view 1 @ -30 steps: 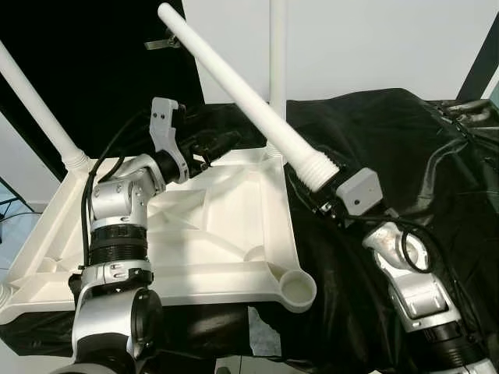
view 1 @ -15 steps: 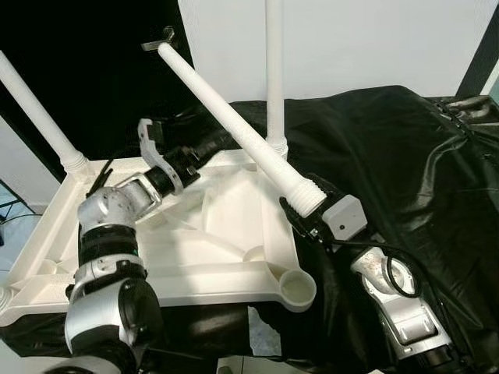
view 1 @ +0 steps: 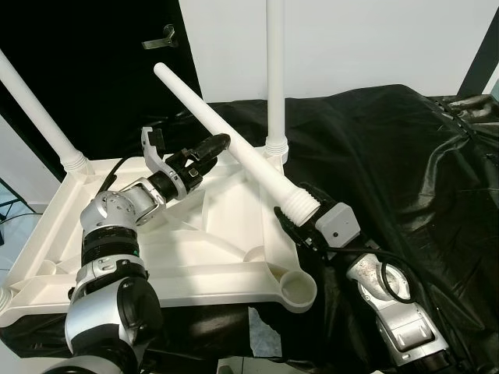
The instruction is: Building children table
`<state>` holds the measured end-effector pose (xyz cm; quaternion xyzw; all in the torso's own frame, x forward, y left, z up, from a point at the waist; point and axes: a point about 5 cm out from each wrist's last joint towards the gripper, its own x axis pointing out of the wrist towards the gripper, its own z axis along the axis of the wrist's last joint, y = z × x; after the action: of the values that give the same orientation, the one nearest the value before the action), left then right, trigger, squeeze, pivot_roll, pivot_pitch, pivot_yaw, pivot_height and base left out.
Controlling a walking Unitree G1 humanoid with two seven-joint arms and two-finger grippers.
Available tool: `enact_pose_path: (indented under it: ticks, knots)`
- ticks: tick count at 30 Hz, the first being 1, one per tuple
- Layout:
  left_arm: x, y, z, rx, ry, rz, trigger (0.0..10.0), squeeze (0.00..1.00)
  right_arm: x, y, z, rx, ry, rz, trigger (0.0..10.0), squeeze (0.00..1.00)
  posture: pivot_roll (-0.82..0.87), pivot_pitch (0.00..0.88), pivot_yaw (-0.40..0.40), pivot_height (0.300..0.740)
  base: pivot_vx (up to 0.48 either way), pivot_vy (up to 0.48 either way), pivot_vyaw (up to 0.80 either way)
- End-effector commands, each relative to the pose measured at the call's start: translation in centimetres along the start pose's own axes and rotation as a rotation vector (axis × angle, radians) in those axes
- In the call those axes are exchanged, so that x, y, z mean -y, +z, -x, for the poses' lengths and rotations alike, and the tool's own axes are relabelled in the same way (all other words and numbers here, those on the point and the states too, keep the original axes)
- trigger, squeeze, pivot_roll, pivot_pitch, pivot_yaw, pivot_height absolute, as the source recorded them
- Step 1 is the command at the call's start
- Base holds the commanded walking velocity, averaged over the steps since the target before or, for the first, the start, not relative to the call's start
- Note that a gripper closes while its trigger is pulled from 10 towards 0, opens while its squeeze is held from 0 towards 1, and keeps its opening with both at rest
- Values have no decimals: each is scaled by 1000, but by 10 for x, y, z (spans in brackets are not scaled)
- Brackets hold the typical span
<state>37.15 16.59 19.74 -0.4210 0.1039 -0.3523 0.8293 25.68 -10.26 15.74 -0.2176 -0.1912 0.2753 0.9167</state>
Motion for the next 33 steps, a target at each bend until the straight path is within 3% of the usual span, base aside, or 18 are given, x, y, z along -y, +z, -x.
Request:
enact_pose_path:
  ticks: [1, 13, 14, 15, 27, 28, 33]
  knots:
    - [4, 3, -5, 14, -10, 5, 10000, 0, -8, 8, -3, 37, 46, 0, 10000, 0, -11, 0, 104, 740, 0, 0, 0]
    - [5, 17, -15, 78, 35, 50, 10000, 0, -14, 7, 0, 28, 75, -1, 10000, 0, -18, 0, 108, 740, 0, 0, 0]
    - [5, 18, -16, 82, 48, 57, 9569, 0, -14, 7, 0, 24, 73, 0, 10000, 0, -21, 0, 111, 740, 0, 0, 0]
    - [3, 18, -16, 83, 59, 64, 0, 0, -13, 7, 0, 22, 70, 4, 10000, 0, -23, 0, 113, 740, 0, 0, 0]
    - [2, 22, -15, 108, 65, 96, 0, 0, -9, 6, 1, 22, 50, 3, 10000, 0, -16, 0, 108, 740, 0, 0, 0]
    - [3, 23, -16, 111, 62, 99, 0, 0, -8, 6, 1, 23, 36, -3, 10000, 1000, -15, 0, 106, 740, 0, 0, 0]
    - [6, 27, -16, 123, 49, 113, 0, 0, -2, 5, 2, 20, -14, -10, 10000, 1000, -15, 0, 106, 740, 0, 0, 0]
